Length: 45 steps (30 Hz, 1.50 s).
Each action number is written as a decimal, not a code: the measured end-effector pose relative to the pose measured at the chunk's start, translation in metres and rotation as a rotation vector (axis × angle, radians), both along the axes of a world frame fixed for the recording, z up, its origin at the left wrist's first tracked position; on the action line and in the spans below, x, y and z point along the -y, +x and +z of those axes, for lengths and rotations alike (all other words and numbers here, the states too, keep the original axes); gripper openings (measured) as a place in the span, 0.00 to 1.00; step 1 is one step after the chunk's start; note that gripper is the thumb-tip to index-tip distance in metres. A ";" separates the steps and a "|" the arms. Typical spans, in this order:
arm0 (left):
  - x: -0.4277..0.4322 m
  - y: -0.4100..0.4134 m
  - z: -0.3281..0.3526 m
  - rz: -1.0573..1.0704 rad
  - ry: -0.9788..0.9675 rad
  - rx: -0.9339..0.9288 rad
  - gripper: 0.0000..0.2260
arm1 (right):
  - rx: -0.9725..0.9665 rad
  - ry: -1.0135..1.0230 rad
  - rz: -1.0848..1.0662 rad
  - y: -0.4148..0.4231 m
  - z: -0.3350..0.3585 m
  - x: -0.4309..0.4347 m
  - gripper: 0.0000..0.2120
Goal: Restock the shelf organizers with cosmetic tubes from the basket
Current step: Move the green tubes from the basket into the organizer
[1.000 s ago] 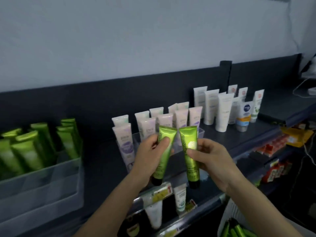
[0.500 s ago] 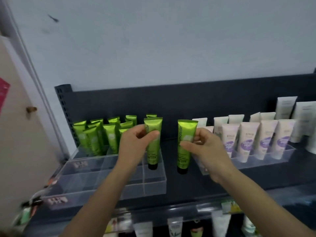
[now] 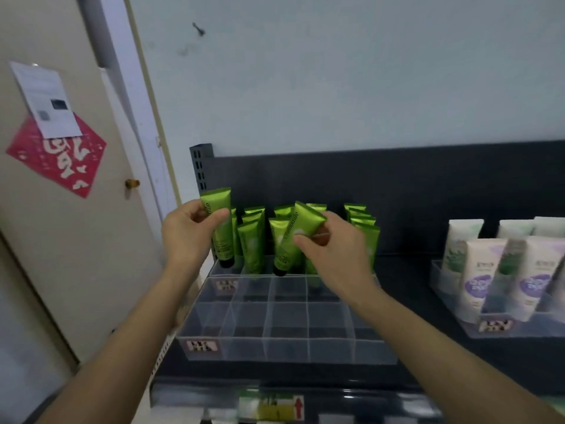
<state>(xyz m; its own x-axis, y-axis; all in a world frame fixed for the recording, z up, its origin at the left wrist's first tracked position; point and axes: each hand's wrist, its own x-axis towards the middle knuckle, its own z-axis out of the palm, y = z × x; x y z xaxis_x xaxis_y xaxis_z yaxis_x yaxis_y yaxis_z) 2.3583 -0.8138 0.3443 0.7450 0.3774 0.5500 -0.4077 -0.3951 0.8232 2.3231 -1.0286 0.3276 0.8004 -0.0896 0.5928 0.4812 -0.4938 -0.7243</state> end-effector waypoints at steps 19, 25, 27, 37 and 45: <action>-0.048 0.063 -0.059 -0.067 0.117 -0.277 0.08 | -0.196 -0.384 -0.013 0.061 -0.023 -0.077 0.20; -0.046 0.060 -0.062 -0.062 0.105 -0.279 0.04 | -0.219 -0.416 -0.024 0.066 -0.031 -0.087 0.19; -0.046 0.058 -0.062 -0.058 0.112 -0.293 0.05 | -0.234 -0.383 -0.028 0.065 -0.032 -0.086 0.18; -0.041 0.036 -0.045 0.110 0.191 -0.132 0.24 | -0.230 -0.264 -0.026 0.036 -0.026 -0.059 0.17; 0.030 -0.010 -0.019 0.009 0.446 0.080 0.23 | -0.114 -0.195 -0.056 -0.011 -0.018 -0.005 0.18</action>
<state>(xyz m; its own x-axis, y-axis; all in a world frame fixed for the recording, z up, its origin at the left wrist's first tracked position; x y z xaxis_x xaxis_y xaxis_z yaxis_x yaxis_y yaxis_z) 2.3484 -0.8436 0.3251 0.6917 0.0967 0.7157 -0.4580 -0.7076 0.5382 2.3122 -1.0241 0.3093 0.8602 -0.0286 0.5091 0.3693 -0.6535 -0.6607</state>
